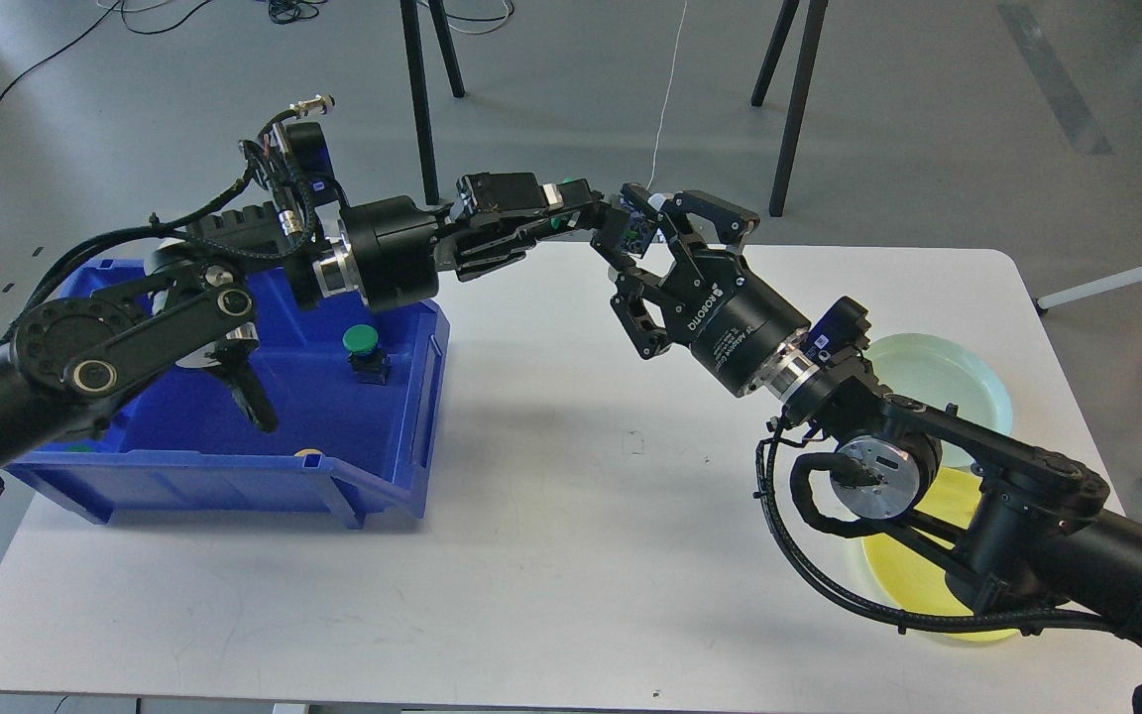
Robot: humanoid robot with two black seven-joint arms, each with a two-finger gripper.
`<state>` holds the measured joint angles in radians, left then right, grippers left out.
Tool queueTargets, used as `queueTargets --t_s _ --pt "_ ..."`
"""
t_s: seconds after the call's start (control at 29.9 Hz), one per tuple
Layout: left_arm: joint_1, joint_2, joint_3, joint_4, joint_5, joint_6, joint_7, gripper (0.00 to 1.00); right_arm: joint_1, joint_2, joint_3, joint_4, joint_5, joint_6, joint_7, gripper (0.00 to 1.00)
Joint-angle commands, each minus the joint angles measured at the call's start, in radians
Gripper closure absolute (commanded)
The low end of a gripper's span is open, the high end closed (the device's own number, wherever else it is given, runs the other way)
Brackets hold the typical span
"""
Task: Pass button and place on color plate
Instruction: 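Move the right gripper to the left gripper and grasp the green button, then carry the green button to the pale green plate and lower it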
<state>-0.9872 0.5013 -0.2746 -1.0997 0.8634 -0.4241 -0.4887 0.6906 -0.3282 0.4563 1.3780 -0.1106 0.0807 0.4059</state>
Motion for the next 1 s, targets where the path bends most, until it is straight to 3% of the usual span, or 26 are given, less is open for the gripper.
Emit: queueTargets --t_s 0.0,0.13,0.2,0.27,0.3,0.33,0.67,0.8,0.87,0.97 --pt "0.001 0.000 0.000 0.000 0.000 0.001 0.000 0.88 0.001 0.001 0.001 0.003 -0.003 0.001 -0.002 0.70" --pt "-0.001 0.000 0.000 0.000 0.000 0.002 0.000 0.80 0.001 0.003 0.001 0.004 -0.008 -0.004 -0.006 0.91" --pt "-0.001 -0.001 0.000 0.000 -0.001 0.005 0.000 0.74 0.001 0.003 0.001 0.004 -0.006 -0.007 -0.006 0.93" --pt "-0.001 -0.001 0.000 0.000 -0.001 0.005 0.000 0.61 0.001 0.001 0.001 0.007 -0.004 -0.009 -0.007 0.93" --pt "-0.001 -0.001 -0.002 0.000 -0.003 0.007 0.000 0.45 0.001 0.001 0.001 0.009 -0.004 -0.009 -0.007 0.94" --pt "-0.001 -0.001 -0.002 0.000 -0.003 0.007 0.000 0.42 0.001 0.001 0.001 0.009 -0.004 -0.009 -0.007 0.94" --pt "-0.002 -0.003 -0.003 0.001 -0.009 0.005 0.000 0.31 -0.016 -0.014 0.019 0.018 -0.003 -0.013 -0.006 0.95" --pt "-0.002 -0.003 -0.005 0.001 -0.010 0.005 0.000 0.30 -0.057 -0.098 0.099 0.018 0.000 -0.047 -0.007 0.95" --pt "-0.002 -0.003 -0.003 0.003 -0.010 0.001 0.000 0.29 -0.083 -0.138 0.133 0.012 0.000 -0.119 -0.019 0.95" --pt "-0.002 -0.003 -0.005 0.009 -0.010 -0.002 0.000 0.28 -0.095 -0.225 0.131 -0.010 -0.017 -0.281 -0.076 0.95"
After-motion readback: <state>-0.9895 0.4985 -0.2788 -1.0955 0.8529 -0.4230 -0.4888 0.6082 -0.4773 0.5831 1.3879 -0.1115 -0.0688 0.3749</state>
